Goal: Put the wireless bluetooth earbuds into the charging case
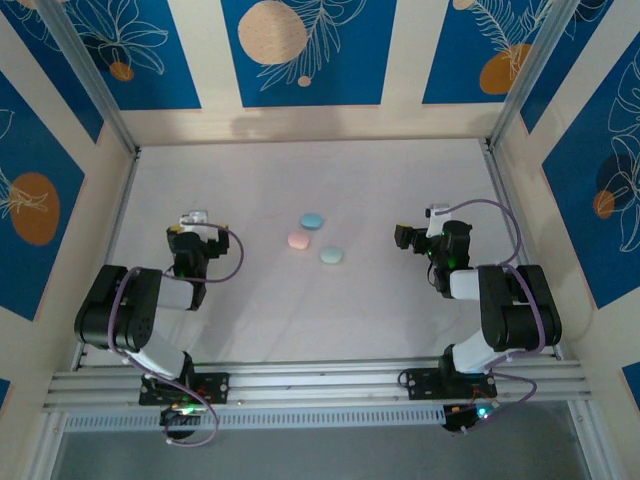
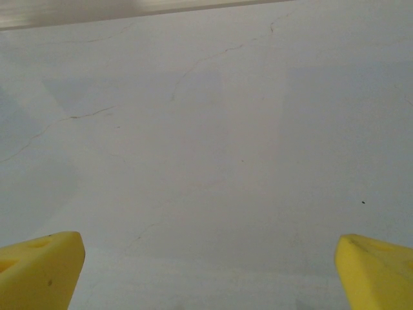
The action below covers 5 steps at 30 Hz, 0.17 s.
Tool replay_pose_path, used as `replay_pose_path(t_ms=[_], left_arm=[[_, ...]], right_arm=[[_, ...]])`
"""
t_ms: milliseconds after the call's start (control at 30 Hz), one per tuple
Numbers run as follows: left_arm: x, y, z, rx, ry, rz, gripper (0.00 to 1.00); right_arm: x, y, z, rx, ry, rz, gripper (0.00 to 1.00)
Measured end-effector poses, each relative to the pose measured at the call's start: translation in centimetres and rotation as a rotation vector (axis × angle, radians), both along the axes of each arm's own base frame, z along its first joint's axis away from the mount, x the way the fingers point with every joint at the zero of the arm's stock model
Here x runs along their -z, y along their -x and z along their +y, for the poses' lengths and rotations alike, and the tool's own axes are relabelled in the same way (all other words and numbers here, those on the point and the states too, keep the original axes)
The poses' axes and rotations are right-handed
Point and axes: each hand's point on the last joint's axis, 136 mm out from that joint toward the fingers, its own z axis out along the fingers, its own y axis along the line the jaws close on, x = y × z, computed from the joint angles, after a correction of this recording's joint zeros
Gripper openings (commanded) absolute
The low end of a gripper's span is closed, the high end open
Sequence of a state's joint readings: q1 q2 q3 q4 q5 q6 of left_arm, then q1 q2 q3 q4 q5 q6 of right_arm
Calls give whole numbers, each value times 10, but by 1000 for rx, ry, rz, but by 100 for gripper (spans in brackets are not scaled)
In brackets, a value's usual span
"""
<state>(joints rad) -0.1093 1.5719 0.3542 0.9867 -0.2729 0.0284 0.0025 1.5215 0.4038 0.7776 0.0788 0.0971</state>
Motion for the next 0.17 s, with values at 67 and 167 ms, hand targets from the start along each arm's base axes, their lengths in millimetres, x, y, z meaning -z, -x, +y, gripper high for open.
replay_pose_path(t_ms=[67,167], left_arm=[[2,0,-2,12,3,10,100],[5,1,-4,24,6,20,100]], right_arm=[[0,0,0,0,0,0,99],[0,0,0,0,0,0,99]])
